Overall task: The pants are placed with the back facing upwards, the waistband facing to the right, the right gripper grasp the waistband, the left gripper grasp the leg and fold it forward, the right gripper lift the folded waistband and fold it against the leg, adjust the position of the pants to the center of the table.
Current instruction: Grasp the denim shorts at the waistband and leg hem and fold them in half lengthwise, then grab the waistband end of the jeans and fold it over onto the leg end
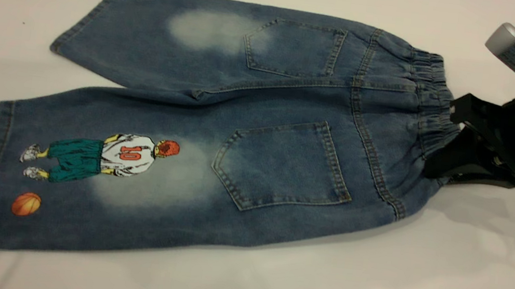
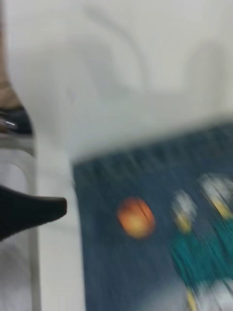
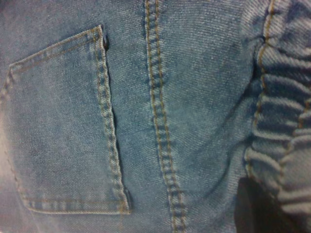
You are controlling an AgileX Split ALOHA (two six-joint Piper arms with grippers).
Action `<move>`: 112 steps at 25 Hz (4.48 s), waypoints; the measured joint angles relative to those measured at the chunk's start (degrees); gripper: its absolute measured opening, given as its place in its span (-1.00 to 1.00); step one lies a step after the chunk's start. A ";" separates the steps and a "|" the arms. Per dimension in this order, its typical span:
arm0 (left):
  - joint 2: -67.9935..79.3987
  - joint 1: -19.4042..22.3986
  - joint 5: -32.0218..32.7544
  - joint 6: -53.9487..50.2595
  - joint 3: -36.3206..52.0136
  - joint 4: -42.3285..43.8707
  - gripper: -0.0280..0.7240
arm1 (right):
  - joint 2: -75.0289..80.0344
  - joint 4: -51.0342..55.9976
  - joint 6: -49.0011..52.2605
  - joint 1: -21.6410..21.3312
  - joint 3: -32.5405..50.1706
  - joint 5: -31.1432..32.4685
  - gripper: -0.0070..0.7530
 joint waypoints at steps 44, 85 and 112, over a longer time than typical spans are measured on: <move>25.86 -5.49 -1.61 -0.04 -9.33 1.41 -0.81 | -5.98 -7.51 3.86 0.00 0.00 1.08 -0.87; 42.31 -5.82 -41.89 8.66 -37.57 3.93 -0.77 | 1.10 -9.94 12.90 0.07 -26.35 -12.91 -0.70; 37.25 -16.11 2.14 10.58 -54.36 14.77 0.53 | 1.25 -32.70 32.11 -2.81 -26.42 -4.34 0.59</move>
